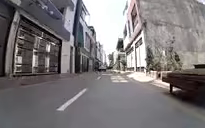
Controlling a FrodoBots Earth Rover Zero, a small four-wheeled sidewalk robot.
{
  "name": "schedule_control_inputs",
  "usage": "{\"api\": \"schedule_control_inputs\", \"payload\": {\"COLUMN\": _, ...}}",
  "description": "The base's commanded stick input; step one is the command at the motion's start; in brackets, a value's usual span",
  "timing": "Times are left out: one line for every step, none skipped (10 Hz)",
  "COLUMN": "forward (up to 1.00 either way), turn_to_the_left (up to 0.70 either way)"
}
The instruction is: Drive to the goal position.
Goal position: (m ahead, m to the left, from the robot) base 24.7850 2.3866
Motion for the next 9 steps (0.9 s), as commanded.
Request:
{"api": "schedule_control_inputs", "payload": {"forward": 1.0, "turn_to_the_left": 0.01}}
{"api": "schedule_control_inputs", "payload": {"forward": 1.0, "turn_to_the_left": 0.01}}
{"api": "schedule_control_inputs", "payload": {"forward": 1.0, "turn_to_the_left": 0.01}}
{"api": "schedule_control_inputs", "payload": {"forward": 1.0, "turn_to_the_left": 0.01}}
{"api": "schedule_control_inputs", "payload": {"forward": 1.0, "turn_to_the_left": 0.01}}
{"api": "schedule_control_inputs", "payload": {"forward": 1.0, "turn_to_the_left": 0.01}}
{"api": "schedule_control_inputs", "payload": {"forward": 1.0, "turn_to_the_left": 0.01}}
{"api": "schedule_control_inputs", "payload": {"forward": 1.0, "turn_to_the_left": 0.01}}
{"api": "schedule_control_inputs", "payload": {"forward": 1.0, "turn_to_the_left": 0.01}}
